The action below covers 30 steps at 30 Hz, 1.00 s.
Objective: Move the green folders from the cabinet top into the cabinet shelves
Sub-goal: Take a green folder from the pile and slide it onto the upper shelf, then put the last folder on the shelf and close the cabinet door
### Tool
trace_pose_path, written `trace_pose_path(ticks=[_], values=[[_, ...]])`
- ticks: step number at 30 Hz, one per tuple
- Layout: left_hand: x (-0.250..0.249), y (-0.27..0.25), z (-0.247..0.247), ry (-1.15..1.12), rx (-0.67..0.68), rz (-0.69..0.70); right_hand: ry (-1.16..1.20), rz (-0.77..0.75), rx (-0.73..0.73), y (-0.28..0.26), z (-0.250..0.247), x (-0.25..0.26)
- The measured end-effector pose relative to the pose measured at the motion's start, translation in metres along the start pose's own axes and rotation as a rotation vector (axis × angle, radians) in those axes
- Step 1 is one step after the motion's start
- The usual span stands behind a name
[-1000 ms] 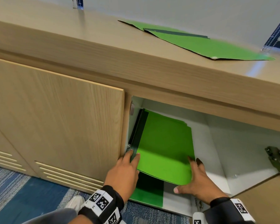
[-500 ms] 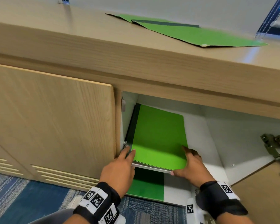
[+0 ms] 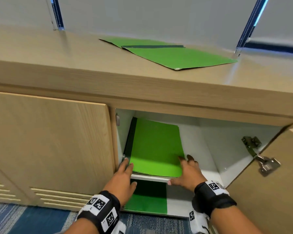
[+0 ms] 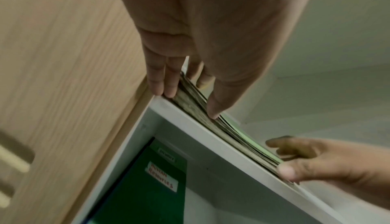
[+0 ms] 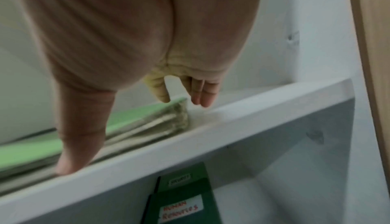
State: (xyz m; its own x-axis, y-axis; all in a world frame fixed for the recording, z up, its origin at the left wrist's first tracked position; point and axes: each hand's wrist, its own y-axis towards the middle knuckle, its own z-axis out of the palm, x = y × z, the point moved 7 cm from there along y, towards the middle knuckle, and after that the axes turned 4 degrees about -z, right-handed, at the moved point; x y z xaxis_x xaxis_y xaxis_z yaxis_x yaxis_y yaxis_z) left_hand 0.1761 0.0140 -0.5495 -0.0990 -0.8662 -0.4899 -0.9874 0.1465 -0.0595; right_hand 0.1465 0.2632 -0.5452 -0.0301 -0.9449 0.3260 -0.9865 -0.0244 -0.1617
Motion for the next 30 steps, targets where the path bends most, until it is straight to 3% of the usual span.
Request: trace_pose_path(ticks=[8, 18, 21, 24, 27, 30], values=[[-0.058, -0.028, -0.097, 0.003, -0.147, 0.173, 0.133, -0.290, -0.311, -0.063, -0.111, 0.069], [-0.178, -0.084, -0.245, 0.247, -0.562, 0.518, -0.074, -0.538, -0.566, -0.140, -0.236, 0.138], [-0.201, -0.077, -0.273, 0.270, -0.652, 0.551, -0.140, -0.593, -0.660, -0.152, -0.259, 0.153], [-0.218, -0.047, -0.282, 0.389, -0.559, 0.489, -0.175, -0.597, -0.702, -0.154, -0.275, 0.160], [-0.228, -0.012, -0.273, 0.528, -0.377, 0.443, -0.159, -0.576, -0.686, -0.152, -0.283, 0.161], [-0.224, 0.007, -0.260, 0.610, -0.250, 0.384, -0.005, -0.522, -0.652, -0.149, -0.285, 0.152]])
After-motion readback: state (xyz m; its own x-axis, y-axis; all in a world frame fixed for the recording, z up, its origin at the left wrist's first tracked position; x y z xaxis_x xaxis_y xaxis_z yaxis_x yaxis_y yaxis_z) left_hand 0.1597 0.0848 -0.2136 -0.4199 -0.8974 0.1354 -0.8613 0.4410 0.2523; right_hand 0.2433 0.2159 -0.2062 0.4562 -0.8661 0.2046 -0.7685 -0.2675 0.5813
